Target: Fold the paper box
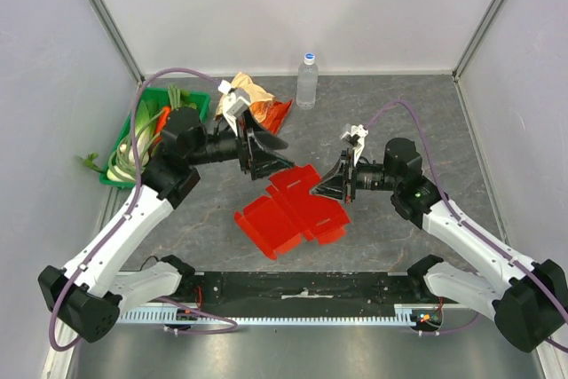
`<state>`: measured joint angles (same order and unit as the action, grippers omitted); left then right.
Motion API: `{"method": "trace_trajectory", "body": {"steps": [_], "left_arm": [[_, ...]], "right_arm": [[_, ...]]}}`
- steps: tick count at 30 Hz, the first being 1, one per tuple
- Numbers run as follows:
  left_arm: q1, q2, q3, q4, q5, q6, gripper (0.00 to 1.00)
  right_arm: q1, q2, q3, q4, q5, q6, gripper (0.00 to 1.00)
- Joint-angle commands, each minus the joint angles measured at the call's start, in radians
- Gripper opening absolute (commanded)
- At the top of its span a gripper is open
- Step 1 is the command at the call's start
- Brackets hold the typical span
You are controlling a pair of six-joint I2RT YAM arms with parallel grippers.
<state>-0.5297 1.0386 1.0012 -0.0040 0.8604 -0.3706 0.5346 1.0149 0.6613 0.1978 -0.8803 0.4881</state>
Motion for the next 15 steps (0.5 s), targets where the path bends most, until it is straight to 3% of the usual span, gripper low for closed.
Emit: {"method": "trace_trajectory", "body": {"steps": [1,3,4,7,10,15], "left_arm": [[0.0,0.053,0.138,-0.089,-0.066,-0.028,0.71],[0.0,0.113,0.168,-0.105,-0.028,-0.001,0.63],[0.0,0.136,0.181,-0.116,-0.006,0.028,0.51],[0.0,0.219,0.211,-0.166,0.051,0.073,0.36],[0.0,0.247,0.208,-0.179,0.083,0.111,0.26],[-0.001,0.252,0.183,-0.128,0.184,0.105,0.23]], "right_arm": [[0.001,0.001,0.098,-0.127,-0.083,-0.132,0.0],[0.002,0.027,0.119,-0.153,-0.126,-0.147,0.0],[0.004,0.036,0.138,-0.155,-0.14,-0.158,0.0],[0.007,0.06,0.17,-0.161,-0.183,-0.177,0.0],[0.008,0.085,0.208,-0.179,-0.189,-0.192,0.0],[0.013,0.108,0.233,-0.182,-0.169,-0.197,0.0]]}}
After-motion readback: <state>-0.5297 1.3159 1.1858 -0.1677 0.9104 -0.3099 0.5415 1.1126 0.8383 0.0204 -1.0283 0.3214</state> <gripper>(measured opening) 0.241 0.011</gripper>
